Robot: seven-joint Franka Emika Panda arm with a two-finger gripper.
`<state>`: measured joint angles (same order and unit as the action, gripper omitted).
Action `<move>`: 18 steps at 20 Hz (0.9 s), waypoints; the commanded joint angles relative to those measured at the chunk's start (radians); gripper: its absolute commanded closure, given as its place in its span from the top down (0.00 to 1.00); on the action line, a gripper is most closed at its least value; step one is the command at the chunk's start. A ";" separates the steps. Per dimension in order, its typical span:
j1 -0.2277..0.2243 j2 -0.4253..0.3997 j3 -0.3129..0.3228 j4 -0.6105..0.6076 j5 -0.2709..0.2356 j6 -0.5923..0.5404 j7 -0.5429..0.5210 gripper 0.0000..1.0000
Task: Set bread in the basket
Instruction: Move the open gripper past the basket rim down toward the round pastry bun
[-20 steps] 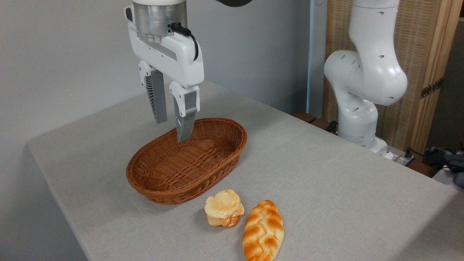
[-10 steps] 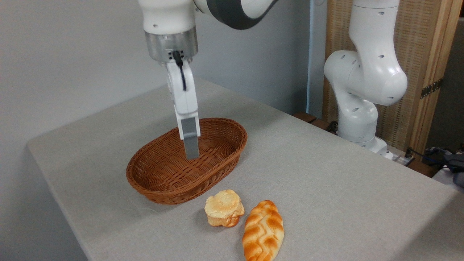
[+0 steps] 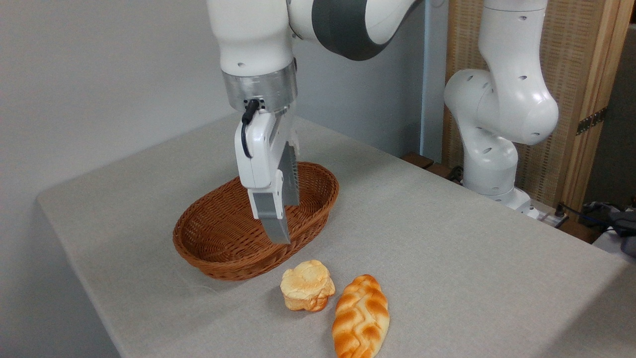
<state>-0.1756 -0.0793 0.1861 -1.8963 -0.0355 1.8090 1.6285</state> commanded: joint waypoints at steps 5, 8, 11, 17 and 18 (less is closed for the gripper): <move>-0.007 -0.005 0.009 -0.107 0.065 0.128 0.155 1.00; -0.007 0.003 0.039 -0.141 0.065 0.180 0.237 1.00; -0.005 0.016 0.044 -0.148 0.065 0.191 0.296 1.00; -0.002 0.044 0.050 -0.170 0.065 0.225 0.336 1.00; -0.002 0.047 0.050 -0.170 0.065 0.228 0.340 1.00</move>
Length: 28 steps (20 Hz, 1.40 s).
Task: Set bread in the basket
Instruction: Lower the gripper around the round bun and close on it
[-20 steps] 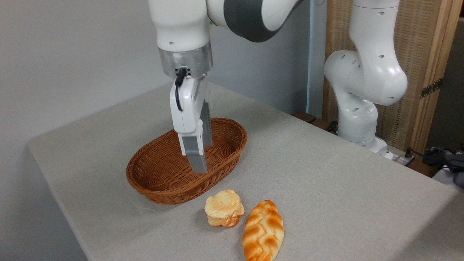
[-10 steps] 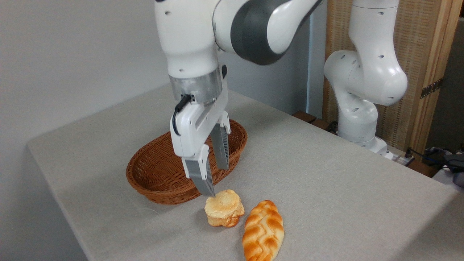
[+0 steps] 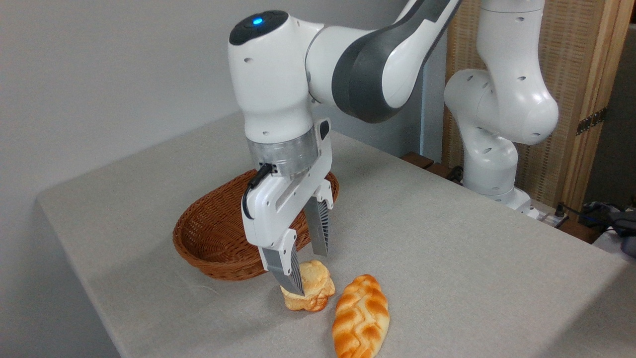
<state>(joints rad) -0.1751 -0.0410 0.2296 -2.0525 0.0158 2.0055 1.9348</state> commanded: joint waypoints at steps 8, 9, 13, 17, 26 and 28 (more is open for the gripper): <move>-0.003 0.050 0.007 -0.014 0.013 0.053 0.044 1.00; -0.003 0.052 0.007 -0.014 0.013 0.055 0.044 1.00; -0.003 0.052 0.007 -0.014 0.013 0.052 0.044 1.00; -0.004 0.052 0.007 -0.014 0.013 0.052 0.043 0.67; -0.004 0.050 0.007 -0.014 0.012 0.041 0.041 0.39; -0.004 0.050 0.007 -0.014 0.012 0.036 0.039 0.32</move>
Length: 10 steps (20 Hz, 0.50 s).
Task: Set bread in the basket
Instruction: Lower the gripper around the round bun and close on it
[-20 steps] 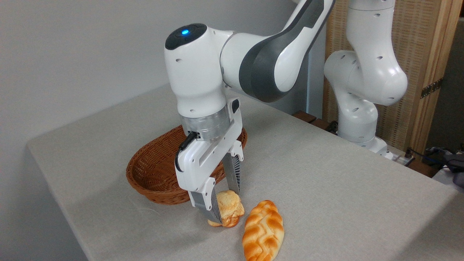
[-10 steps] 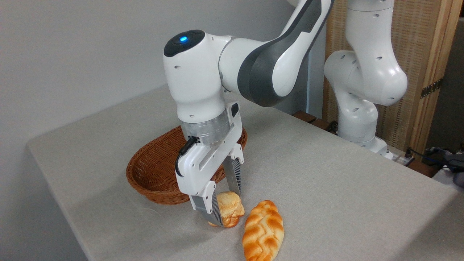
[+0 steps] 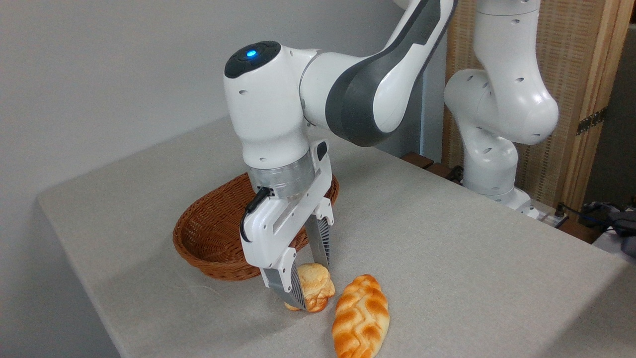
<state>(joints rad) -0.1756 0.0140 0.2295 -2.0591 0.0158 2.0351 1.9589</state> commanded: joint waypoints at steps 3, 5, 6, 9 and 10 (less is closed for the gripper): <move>-0.004 -0.006 0.007 -0.007 0.012 0.004 0.012 0.28; -0.004 -0.006 0.007 -0.006 0.012 0.000 0.011 0.28; -0.004 -0.006 0.007 -0.007 0.012 0.000 0.011 0.28; -0.004 -0.011 0.007 -0.006 0.012 -0.004 0.012 0.28; -0.004 -0.012 0.008 -0.004 0.012 -0.006 0.014 0.28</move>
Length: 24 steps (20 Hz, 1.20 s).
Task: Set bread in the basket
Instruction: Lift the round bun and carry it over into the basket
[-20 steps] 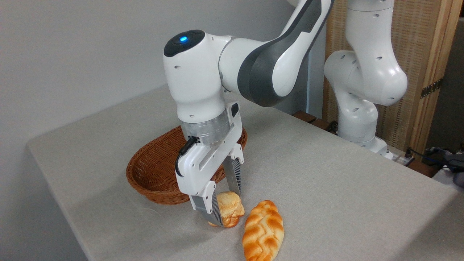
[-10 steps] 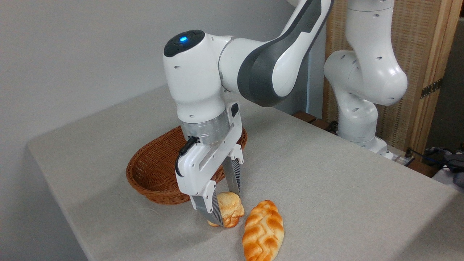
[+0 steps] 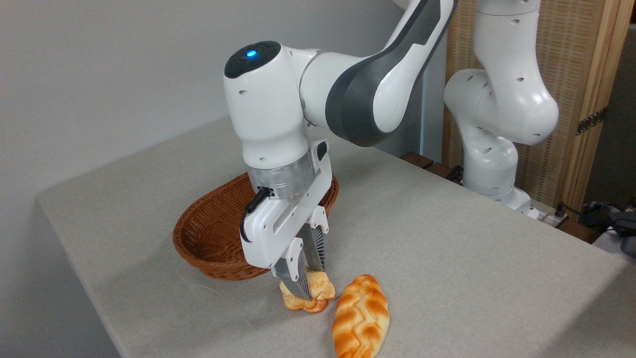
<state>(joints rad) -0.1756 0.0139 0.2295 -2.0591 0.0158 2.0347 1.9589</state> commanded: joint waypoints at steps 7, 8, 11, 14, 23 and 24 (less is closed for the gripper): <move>-0.002 -0.061 0.036 0.016 -0.013 -0.008 0.014 0.30; -0.002 -0.064 0.036 0.023 -0.023 -0.011 0.011 0.30; -0.002 -0.072 0.036 0.048 -0.045 -0.040 0.008 0.31; -0.002 -0.077 0.034 0.077 -0.089 -0.073 -0.037 0.32; -0.012 -0.084 -0.065 0.123 -0.154 -0.116 -0.420 0.35; -0.012 -0.084 -0.090 0.125 -0.154 -0.114 -0.490 0.35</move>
<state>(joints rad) -0.1836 -0.0659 0.1965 -1.9508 -0.1232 1.9432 1.6429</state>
